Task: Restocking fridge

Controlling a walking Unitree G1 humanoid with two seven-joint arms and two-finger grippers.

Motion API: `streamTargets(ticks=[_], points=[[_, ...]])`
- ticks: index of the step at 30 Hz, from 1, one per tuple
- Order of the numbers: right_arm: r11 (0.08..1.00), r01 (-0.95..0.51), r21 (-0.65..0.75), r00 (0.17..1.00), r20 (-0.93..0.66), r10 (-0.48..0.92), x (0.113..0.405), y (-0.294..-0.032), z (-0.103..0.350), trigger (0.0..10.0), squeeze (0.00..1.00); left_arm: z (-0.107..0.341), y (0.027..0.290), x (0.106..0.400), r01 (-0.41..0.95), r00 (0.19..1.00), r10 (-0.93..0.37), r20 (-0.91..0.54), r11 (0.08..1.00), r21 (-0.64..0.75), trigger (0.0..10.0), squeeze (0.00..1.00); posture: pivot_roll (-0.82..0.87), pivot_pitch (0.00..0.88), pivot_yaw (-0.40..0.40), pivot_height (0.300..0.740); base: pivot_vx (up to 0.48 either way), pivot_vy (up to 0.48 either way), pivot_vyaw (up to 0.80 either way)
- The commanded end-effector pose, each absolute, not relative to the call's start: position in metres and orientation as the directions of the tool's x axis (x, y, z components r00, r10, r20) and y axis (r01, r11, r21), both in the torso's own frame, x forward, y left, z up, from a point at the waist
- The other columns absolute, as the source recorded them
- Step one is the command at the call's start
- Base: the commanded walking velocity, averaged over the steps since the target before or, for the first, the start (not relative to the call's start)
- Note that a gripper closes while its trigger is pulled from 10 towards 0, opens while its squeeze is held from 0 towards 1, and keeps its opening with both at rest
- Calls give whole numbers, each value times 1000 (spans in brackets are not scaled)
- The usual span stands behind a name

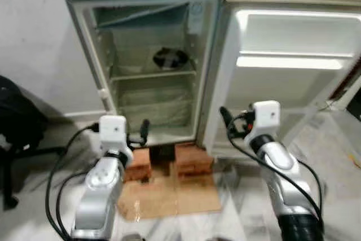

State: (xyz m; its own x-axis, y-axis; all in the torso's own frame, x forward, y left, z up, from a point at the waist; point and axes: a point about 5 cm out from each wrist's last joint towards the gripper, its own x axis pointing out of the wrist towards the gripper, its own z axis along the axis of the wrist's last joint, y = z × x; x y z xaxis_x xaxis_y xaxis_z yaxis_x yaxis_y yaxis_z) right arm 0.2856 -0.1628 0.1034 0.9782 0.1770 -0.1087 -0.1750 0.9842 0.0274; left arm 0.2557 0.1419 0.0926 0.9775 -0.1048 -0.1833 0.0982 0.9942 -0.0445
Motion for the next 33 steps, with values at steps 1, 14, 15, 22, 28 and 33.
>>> streamTargets(ticks=[1, 14, 15, 22, 28, 33], points=[[981, -191, 41, 977, -92, 194, 288, -156, 106, 10000, 0, 94, 149, 255, 72, 979, -77, -188, 997, -31, 10000, 0, 34, 0, 1, 740, 0, -480, 0], [975, -217, 53, 972, -76, 221, 289, -154, 107, 10000, 0, 92, 148, 254, 64, 976, -66, -206, 998, -15, 10000, 0, 33, 0, 1, 740, 111, -435, 0], [974, -221, 49, 972, -72, 225, 289, -153, 107, 10000, 0, 92, 148, 254, 64, 975, -66, -211, 998, -16, 10000, 0, 33, 0, 1, 740, 386, -281, 0], [969, -243, 34, 967, -65, 245, 287, -150, 108, 10000, 0, 91, 145, 253, 75, 974, -76, -214, 997, -13, 10000, 0, 32, 0, 0, 740, 448, 0, 0], [967, -252, 43, 966, -58, 254, 288, -149, 108, 10000, 0, 91, 147, 254, 58, 974, -61, -220, 998, -21, 10000, 0, 31, 0, -1, 740, 468, 0, 0], [967, -252, 33, 966, -52, 253, 289, -149, 109, 10000, 0, 91, 146, 255, 55, 974, -58, -218, 998, -21, 10000, 0, 31, 0, -2, 740, 478, 0, 517]])
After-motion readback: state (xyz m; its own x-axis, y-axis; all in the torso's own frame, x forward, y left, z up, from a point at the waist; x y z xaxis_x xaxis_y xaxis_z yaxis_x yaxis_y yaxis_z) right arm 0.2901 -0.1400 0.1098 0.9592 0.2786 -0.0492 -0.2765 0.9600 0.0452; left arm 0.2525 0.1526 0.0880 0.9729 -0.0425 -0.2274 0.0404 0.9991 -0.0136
